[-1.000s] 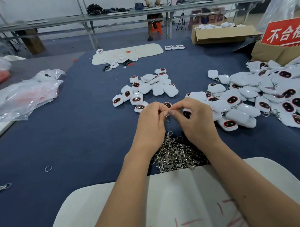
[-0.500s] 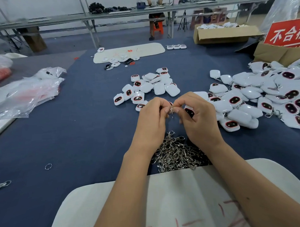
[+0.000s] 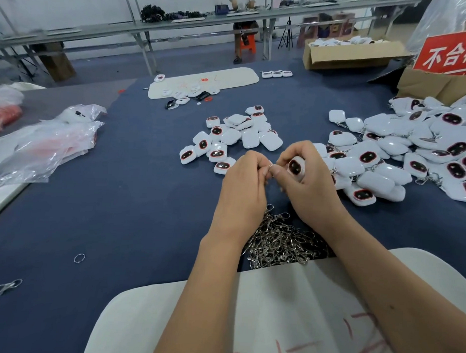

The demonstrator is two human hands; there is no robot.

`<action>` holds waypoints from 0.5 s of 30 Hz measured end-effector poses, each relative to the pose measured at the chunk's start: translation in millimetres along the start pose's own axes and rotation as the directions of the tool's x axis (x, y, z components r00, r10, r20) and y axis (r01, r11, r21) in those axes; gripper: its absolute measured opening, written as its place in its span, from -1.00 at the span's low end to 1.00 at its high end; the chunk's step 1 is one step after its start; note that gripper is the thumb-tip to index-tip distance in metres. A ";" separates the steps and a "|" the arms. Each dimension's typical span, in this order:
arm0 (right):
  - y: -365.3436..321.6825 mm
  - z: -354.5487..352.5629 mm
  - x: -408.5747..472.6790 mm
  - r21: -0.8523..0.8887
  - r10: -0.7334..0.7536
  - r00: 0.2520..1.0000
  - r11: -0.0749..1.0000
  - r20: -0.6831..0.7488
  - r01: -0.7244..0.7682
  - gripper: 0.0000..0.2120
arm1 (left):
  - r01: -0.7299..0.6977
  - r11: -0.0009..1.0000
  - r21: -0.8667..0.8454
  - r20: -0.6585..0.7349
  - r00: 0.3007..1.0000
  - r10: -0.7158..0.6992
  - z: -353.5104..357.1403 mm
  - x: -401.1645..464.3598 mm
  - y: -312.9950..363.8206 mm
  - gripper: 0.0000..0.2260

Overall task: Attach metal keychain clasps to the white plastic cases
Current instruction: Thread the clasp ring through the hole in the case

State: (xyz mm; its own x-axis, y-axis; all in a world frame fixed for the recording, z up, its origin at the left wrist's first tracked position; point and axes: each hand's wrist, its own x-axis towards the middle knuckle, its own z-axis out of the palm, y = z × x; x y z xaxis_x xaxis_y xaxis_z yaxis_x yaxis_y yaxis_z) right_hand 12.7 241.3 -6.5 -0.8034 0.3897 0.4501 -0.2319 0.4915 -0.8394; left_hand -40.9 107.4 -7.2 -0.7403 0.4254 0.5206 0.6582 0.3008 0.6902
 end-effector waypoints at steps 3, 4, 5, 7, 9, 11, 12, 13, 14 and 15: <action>5.9 1.7 1.7 0.085 0.138 0.990 0.987 -0.020 -0.136 -0.68 | 0.006 1.000 -0.001 0.027 1.000 -0.006 -0.8 -0.3 -2.6 -0.82; 6.8 2.2 2.1 0.123 0.166 0.986 0.979 -0.033 -0.161 -0.64 | 0.015 1.000 -0.009 0.047 0.999 -0.014 -0.5 -0.4 -3.9 -0.82; 7.7 2.1 2.7 0.168 0.191 0.981 0.969 -0.046 -0.180 -0.65 | 0.028 0.999 -0.019 0.072 0.997 -0.027 0.4 -0.7 -4.8 -0.82; 9.8 1.1 4.4 0.235 0.230 0.970 0.950 -0.078 -0.206 -0.72 | 0.054 0.998 -0.040 0.118 0.992 -0.049 3.4 -1.3 -5.9 -0.83; 11.1 -0.7 6.7 0.235 0.232 0.961 0.953 -0.154 -0.192 -0.76 | 0.060 0.997 -0.055 0.143 0.988 -0.052 6.4 -2.0 -5.8 -0.83; 11.1 -1.5 7.7 0.196 0.183 0.958 0.971 -0.221 -0.140 -0.82 | 0.055 0.997 -0.059 0.155 0.987 -0.045 8.2 -2.2 -6.4 -0.81; 11.1 -1.4 8.0 0.168 0.150 0.960 0.979 -0.236 -0.112 -0.85 | 0.056 0.997 -0.057 0.161 0.986 -0.046 8.6 -2.1 -6.9 -0.80; 11.1 -1.3 8.1 0.137 0.121 0.964 0.986 -0.237 -0.090 -0.86 | 0.060 0.997 -0.054 0.166 0.985 -0.051 8.5 -2.0 -7.5 -0.78; 11.2 -1.2 8.0 0.118 0.102 0.968 0.990 -0.230 -0.076 -0.87 | 0.065 0.997 -0.051 0.171 0.984 -0.056 8.6 -2.0 -7.5 -0.77; 11.3 -1.0 7.8 0.120 0.096 0.970 0.990 -0.223 -0.070 -0.89 | 0.068 0.997 -0.045 0.174 0.983 -0.059 8.7 -2.0 -7.4 -0.76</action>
State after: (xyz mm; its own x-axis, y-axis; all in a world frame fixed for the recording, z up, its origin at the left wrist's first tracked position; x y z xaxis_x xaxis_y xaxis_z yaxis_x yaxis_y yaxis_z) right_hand 4.4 250.7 -12.2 -0.6793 0.5988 0.4242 -0.2389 0.3662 -0.8994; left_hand -43.1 111.7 -17.8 -0.7426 0.5492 0.3834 0.5995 0.2899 0.7460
